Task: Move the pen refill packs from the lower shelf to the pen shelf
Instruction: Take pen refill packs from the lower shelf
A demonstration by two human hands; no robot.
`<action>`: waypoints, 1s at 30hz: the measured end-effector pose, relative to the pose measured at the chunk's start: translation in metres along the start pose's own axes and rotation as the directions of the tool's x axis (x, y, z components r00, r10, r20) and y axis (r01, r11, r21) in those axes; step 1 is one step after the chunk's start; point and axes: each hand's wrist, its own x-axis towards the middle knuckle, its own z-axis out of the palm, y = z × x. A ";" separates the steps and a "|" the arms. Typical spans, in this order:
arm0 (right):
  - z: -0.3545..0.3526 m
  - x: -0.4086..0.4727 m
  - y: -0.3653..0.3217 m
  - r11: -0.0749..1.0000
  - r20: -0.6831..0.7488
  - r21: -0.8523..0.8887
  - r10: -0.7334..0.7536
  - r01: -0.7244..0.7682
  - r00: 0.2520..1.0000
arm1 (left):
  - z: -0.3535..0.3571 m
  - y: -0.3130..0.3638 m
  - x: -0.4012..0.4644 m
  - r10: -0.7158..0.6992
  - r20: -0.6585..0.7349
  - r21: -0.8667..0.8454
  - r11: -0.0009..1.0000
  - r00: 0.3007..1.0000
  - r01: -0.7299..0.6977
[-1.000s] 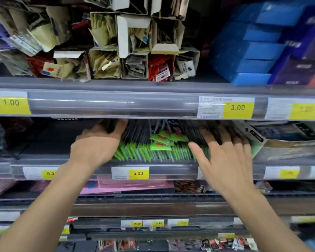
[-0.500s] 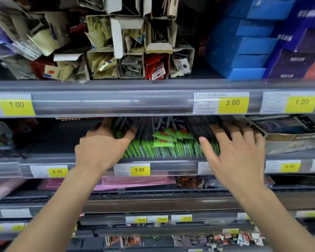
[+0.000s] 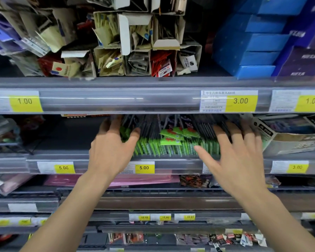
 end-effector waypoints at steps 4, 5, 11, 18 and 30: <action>-0.015 0.015 -0.038 0.982 0.140 0.031 -0.191 0.189 0.971 | -0.010 0.003 -0.013 0.025 -0.163 0.050 0.999 0.986 -0.017; -0.016 0.020 -0.047 0.974 0.198 0.023 -0.226 0.226 0.954 | -0.010 0.006 -0.019 0.088 -0.201 0.063 0.995 0.976 -0.077; -0.015 0.025 -0.071 0.947 0.094 0.064 -0.321 0.316 0.942 | 0.005 0.035 -0.052 0.314 -0.155 -0.191 0.921 0.937 -0.340; 0.008 0.007 -0.079 0.925 -0.161 -0.072 -0.381 0.374 0.911 | 0.001 0.061 -0.041 -0.094 0.108 -0.367 0.921 0.990 0.128; 0.004 -0.029 -0.086 0.852 -0.495 0.183 -0.352 0.491 0.795 | -0.015 0.080 -0.034 -0.160 0.549 -0.677 0.490 0.821 0.548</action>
